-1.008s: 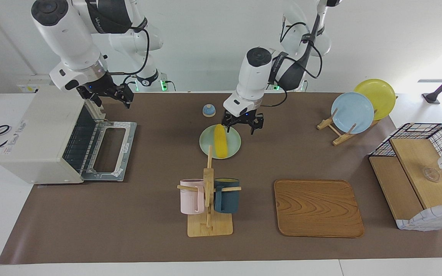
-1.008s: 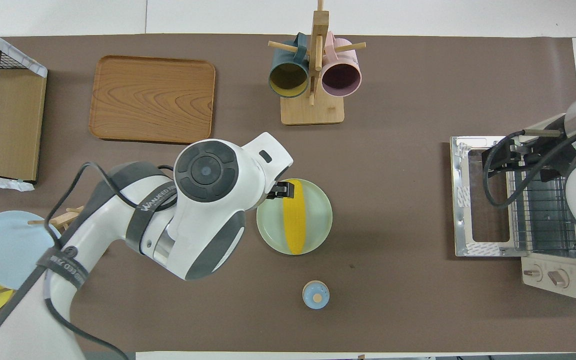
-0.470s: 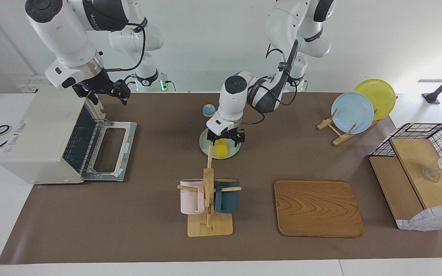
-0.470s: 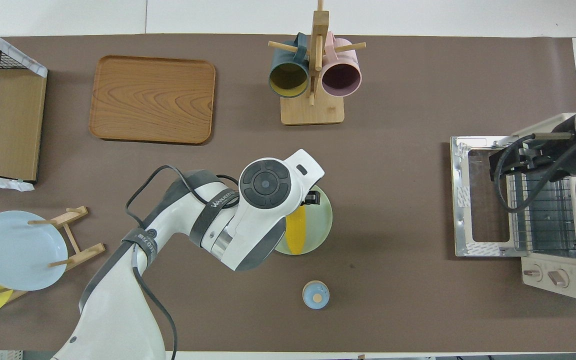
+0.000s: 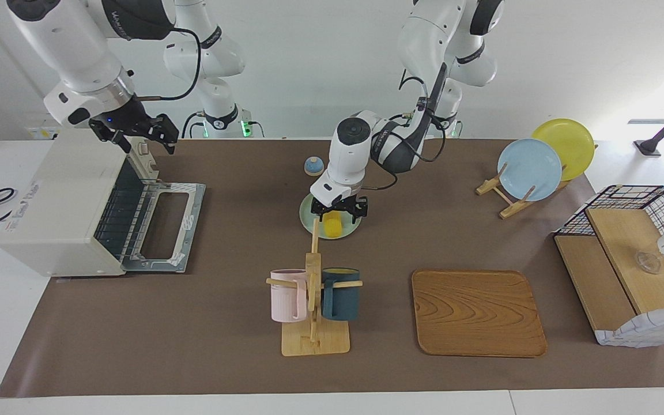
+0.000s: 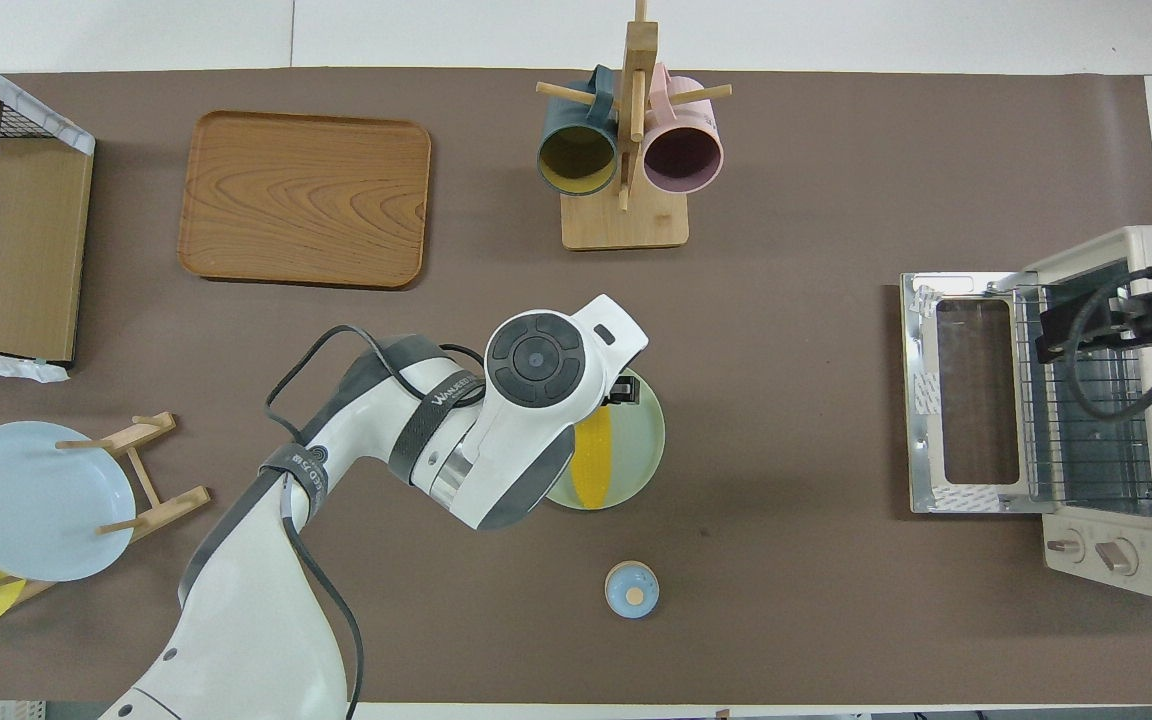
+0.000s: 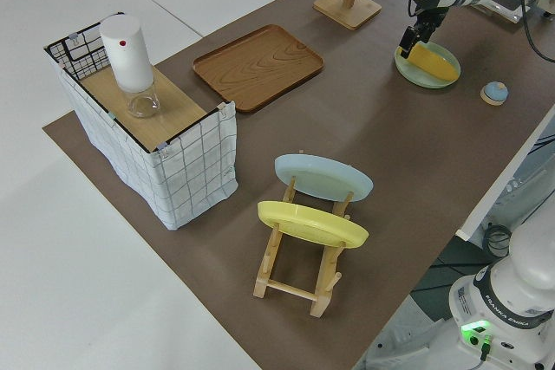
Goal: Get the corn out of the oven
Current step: 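Grasp the yellow corn cob on the plate with the left gripper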
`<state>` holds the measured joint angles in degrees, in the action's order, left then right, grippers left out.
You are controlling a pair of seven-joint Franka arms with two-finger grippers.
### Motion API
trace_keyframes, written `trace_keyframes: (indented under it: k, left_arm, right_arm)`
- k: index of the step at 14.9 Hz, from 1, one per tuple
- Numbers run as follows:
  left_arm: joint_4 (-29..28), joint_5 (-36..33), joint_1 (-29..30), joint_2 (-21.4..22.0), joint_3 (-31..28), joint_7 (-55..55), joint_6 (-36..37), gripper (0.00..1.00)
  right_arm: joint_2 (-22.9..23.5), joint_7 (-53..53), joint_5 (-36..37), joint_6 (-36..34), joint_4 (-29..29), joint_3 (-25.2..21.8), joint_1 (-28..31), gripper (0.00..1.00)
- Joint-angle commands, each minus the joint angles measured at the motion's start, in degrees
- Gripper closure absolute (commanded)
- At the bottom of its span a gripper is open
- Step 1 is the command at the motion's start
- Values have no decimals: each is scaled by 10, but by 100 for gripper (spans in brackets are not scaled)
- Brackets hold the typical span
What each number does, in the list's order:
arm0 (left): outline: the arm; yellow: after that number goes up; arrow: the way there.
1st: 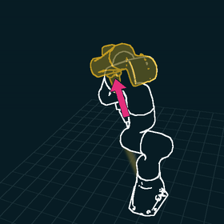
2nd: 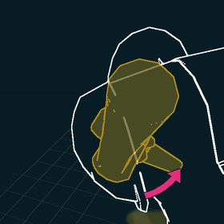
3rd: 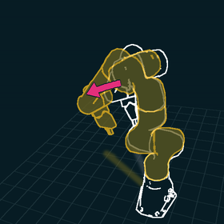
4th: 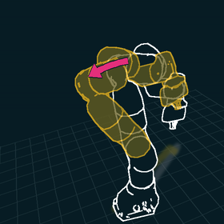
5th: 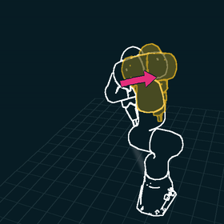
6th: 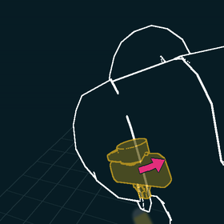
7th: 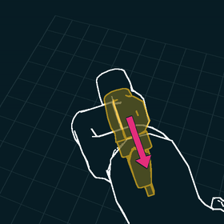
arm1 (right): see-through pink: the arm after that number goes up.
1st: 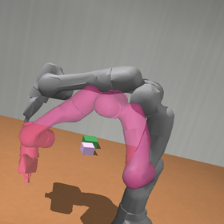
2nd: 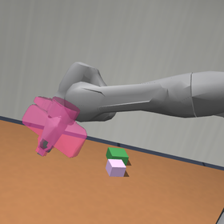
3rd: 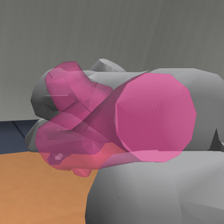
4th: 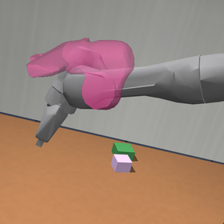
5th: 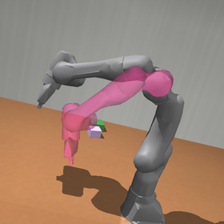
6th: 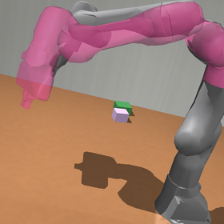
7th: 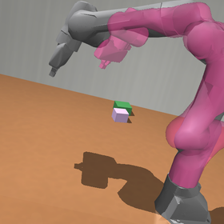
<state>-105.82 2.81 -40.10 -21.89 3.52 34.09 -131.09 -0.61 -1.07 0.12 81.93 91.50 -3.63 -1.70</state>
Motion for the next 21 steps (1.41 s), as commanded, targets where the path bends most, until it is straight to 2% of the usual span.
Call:
trace_keyframes:
  k: [1, 4, 14, 16, 19, 21]
  left_arm:
    - [-3, 0, -8, -4, -6, 12, -16, 0]
    - [-13, 0, -15, -6, -6, 17, -35, 0]
    - [-32, 1, -18, -3, -6, 19, -30, 0]
    - [-41, 1, -25, 0, -6, 19, -35, 13]
    - [-39, 1, -22, -1, -6, 19, -34, 51]
    - [-35, 1, -20, -1, -6, 19, -28, 69]
  right_arm:
    - [-5, 22, -2, -5, 1, 5, 13, 0]
    - [-4, 30, -2, -3, 2, 25, 44, 0]
    - [-6, 25, -3, 4, 5, 20, 42, 0]
    - [-7, 25, -3, 4, 7, 20, 42, 0]
    - [-7, 25, -3, 4, 7, 20, 43, 0]
    - [-7, 25, -3, 4, 7, 20, 42, 0]
